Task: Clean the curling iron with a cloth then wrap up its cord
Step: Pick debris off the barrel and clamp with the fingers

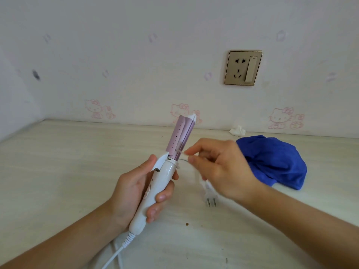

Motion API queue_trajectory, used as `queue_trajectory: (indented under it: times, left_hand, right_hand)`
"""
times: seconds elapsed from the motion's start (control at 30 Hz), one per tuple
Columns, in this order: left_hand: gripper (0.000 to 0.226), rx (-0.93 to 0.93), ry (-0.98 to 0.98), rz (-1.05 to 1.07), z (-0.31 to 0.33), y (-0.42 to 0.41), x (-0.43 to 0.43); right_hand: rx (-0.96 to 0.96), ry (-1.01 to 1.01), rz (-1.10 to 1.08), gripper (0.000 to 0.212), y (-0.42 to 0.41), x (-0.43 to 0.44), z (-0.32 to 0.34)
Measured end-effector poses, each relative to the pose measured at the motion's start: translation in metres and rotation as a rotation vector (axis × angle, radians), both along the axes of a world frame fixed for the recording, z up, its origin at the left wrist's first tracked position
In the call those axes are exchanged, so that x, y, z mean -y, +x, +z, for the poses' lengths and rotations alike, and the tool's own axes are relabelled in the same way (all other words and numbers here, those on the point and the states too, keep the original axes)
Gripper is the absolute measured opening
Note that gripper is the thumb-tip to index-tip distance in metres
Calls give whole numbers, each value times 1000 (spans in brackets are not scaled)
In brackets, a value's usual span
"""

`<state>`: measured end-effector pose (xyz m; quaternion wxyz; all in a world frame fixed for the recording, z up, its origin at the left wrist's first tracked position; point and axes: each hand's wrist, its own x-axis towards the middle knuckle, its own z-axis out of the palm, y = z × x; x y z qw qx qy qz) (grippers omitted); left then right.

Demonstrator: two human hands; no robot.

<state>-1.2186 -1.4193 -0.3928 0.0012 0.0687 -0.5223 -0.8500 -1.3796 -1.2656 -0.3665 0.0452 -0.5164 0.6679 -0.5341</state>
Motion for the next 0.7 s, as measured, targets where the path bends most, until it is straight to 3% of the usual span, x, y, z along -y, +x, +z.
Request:
queue_trajectory:
  times: [0.4,0.7]
  left_hand:
    - [63,4,-19,16,2,-1,-4]
    - [64,-7,-42,19,2,0,-5]
  right_hand:
    - [-99,-44,-106,14,0,6,-3]
    - [-128,-104,-45,18,7,2,-7]
